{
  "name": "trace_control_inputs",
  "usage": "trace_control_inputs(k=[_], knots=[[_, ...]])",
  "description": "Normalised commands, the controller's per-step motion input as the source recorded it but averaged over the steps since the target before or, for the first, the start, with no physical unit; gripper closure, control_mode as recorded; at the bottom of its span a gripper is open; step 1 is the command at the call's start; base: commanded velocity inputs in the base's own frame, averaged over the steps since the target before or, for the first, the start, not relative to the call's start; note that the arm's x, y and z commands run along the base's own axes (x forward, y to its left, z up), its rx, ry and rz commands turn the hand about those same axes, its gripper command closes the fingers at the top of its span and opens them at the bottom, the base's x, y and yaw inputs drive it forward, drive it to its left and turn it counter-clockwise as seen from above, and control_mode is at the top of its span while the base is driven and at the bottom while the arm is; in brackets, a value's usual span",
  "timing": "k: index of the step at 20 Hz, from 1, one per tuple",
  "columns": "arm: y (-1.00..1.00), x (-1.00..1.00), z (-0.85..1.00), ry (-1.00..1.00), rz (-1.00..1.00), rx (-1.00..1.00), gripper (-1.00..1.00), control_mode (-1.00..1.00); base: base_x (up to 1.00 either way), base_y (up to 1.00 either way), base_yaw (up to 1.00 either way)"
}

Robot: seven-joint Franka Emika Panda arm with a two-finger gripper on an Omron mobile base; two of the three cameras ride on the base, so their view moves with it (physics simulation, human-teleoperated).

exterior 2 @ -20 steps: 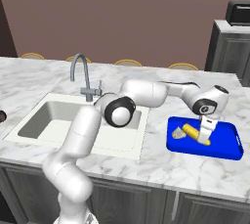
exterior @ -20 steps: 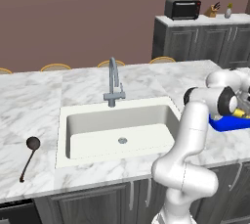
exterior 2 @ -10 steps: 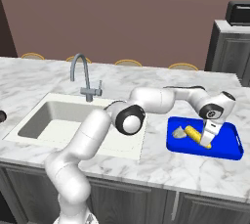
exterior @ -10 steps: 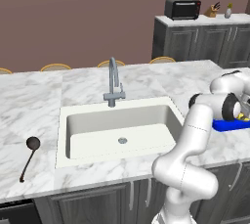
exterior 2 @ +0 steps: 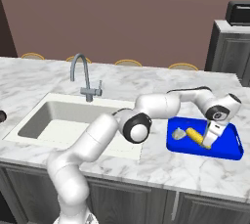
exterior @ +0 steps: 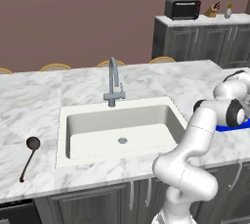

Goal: Pick up all produce items and place them in the sink. Turn on the sink faucet to wash them. Then turn the sink off and put them in the tray.

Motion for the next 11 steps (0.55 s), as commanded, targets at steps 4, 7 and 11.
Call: trace_control_inputs(k=[4,7,11], knots=[[0.0,-0.16,0.63,0.0,-0.08,0.0,-1.0,-1.0,0.0,0.0,0.0],[0.01,-0.4,0.58,0.0,-0.1,0.0,-1.0,-1.0,0.0,0.0,0.0],[0.2,-0.71,0.2,0.0,-0.12,0.0,-1.0,-1.0,0.0,0.0,0.0]])
